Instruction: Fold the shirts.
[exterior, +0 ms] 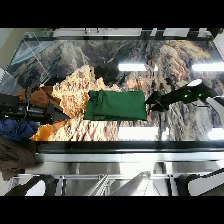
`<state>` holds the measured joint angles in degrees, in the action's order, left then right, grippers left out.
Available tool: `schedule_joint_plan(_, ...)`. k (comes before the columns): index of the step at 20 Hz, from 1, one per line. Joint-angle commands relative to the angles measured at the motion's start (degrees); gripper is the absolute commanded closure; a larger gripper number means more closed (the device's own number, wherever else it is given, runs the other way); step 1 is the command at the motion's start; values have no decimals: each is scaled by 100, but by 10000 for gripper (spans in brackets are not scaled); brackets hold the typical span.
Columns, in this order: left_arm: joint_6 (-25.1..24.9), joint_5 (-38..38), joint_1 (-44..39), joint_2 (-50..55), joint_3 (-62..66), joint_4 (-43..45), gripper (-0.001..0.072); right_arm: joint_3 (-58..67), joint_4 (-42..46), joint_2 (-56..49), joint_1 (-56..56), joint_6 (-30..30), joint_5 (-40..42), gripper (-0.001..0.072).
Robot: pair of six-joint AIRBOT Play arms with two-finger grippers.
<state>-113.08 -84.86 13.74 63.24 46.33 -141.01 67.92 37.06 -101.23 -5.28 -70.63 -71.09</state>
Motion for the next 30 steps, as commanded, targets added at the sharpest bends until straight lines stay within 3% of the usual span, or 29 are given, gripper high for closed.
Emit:
schedule_joint_plan(1,-4,-13,9,-9,-4,-2,678,-83,-850,-240,503,450,214,131)
schedule_joint_plan(4,-4,-28,9,-9,-4,-2,678,-79,-1082,-332,807,485,457,170)
schedule_joint_plan(5,-4,-28,9,-9,-4,0,678,-79,-1078,-330,809,483,468,481)
schedule_joint_plan(6,-4,-28,9,-9,-4,0,678,-76,-1078,-304,754,463,472,691)
schedule_joint_plan(11,-4,-37,9,-9,-4,0,677,-79,-787,321,-503,306,673,695)
schedule_joint_plan(14,-4,-37,9,-9,-4,0,678,-81,619,970,-2061,-640,1126,696)
schedule_joint_plan(17,-4,-11,9,-9,-4,0,678,-155,2599,1580,-3687,-1757,1143,695)
schedule_joint_plan(21,-4,181,9,-9,-4,-2,678,-671,4068,2079,-5466,-1969,1023,695)
schedule_joint_plan(25,-4,221,9,-9,-4,0,677,-1471,4369,2120,-6594,-2229,1196,695)
schedule_joint_plan(30,-2,221,9,-9,-4,-2,678,-1655,4221,2168,-6776,-2221,1325,685)
